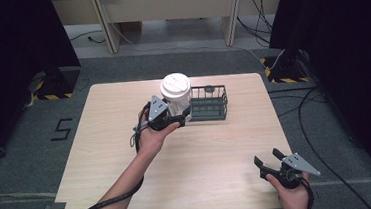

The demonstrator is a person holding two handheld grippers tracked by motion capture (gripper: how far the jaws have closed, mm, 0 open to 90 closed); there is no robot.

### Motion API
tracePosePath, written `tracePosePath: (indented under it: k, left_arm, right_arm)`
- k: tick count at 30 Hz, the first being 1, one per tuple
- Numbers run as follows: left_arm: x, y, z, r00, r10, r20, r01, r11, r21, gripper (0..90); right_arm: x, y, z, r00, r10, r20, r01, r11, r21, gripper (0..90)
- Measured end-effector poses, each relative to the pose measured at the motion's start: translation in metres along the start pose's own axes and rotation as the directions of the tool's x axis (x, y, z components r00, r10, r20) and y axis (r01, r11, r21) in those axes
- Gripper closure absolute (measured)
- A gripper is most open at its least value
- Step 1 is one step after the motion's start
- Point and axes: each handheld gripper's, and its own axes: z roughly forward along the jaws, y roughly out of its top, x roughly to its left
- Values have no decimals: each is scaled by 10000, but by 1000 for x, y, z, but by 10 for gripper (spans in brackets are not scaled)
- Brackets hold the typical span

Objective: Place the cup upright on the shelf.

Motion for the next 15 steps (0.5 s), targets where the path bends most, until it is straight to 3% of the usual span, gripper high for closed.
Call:
tracePosePath:
  k: [15]
  left_arm:
    - [4, 17, 22, 9999, 40, -98, -41, 9999, -153, 179]
  right_arm:
    - [0, 0, 0, 10000, -1, -21, 1, 10000, 17, 190]
